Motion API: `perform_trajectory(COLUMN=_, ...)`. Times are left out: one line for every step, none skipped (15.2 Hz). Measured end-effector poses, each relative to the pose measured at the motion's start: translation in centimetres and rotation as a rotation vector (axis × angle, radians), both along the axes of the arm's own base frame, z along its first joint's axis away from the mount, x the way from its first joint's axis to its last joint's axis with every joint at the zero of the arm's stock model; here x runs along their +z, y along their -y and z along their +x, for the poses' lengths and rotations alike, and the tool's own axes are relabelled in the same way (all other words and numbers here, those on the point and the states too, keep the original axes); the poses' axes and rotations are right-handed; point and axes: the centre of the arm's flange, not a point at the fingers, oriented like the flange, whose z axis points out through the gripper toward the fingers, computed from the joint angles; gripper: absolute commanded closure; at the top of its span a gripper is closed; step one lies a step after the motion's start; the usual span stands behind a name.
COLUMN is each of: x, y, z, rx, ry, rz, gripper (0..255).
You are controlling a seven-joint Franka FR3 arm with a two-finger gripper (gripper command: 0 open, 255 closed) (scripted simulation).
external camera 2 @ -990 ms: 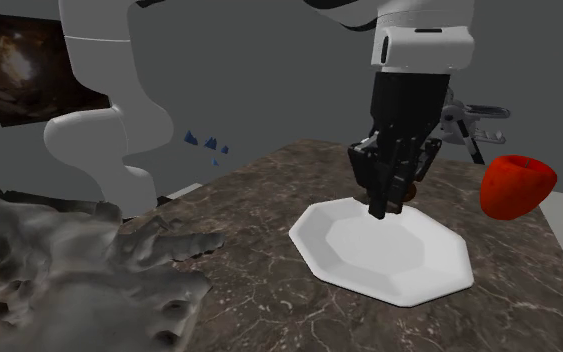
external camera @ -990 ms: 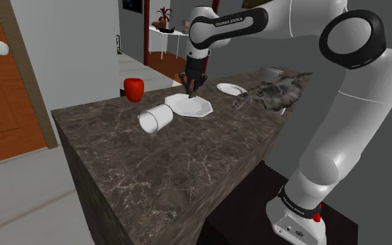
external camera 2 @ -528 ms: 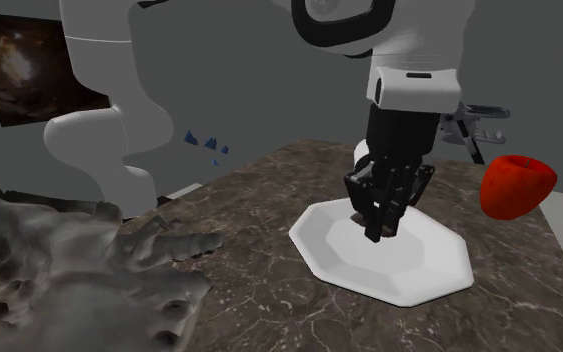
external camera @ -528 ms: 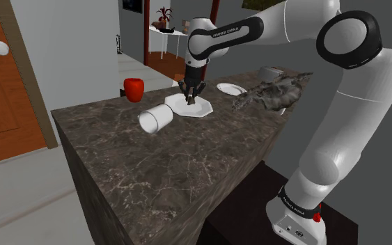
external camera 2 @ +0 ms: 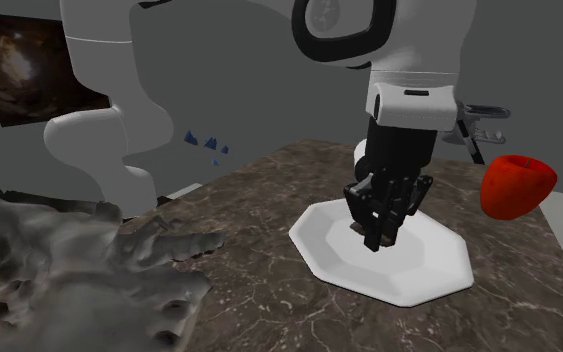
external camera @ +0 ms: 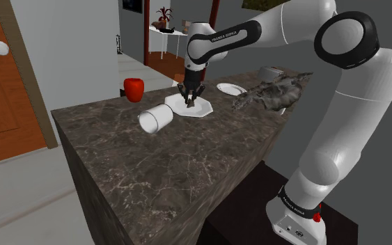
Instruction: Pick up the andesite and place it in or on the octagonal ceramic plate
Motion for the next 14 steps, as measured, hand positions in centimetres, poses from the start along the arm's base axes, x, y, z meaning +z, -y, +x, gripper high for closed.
perform_trajectory(x=0.0, y=0.0, z=0.0, rx=0.0, ry=0.0, rz=0.0, gripper=0)
perform_trajectory(x=0.0, y=0.0, z=0.0, rx=0.0, ry=0.0, rz=0.0, gripper=0)
perform_trajectory(x=0.0, y=0.0, z=0.0, rx=0.0, ry=0.0, rz=0.0, gripper=0)
perform_trajectory(x=0.0, y=0.0, z=0.0, rx=0.0, ry=0.0, rz=0.0, gripper=0)
perform_trajectory(x=0.0, y=0.0, z=0.0, rx=0.0, ry=0.0, rz=0.0, gripper=0)
perform_trajectory(x=0.0, y=0.0, z=0.0, rx=0.0, ry=0.0, rz=0.0, gripper=0)
perform_trajectory(x=0.0, y=0.0, z=0.0, rx=0.0, ry=0.0, rz=0.0, gripper=0)
perform_trajectory(x=0.6, y=0.0, z=0.0, rx=0.0, ry=0.0, rz=0.0, gripper=0)
perform_trajectory(x=1.6, y=0.1, z=0.1, rx=0.0, ry=0.001, rz=0.0, gripper=0)
perform_trajectory(x=2.7, y=0.0, z=0.3, rx=0.0, ry=0.001, rz=0.0, gripper=0)
perform_trajectory(x=3.9, y=-0.1, z=0.1, rx=0.0, ry=0.001, rz=0.0, gripper=0)
perform_trajectory(x=4.5, y=-0.1, z=0.0, rx=0.0, ry=0.001, rz=0.0, gripper=0)
perform_trajectory(x=4.8, y=-0.1, z=0.1, rx=0.0, ry=0.001, rz=0.0, gripper=0)
perform_trajectory(x=4.9, y=-0.1, z=0.1, rx=0.0, ry=0.001, rz=0.0, gripper=0)
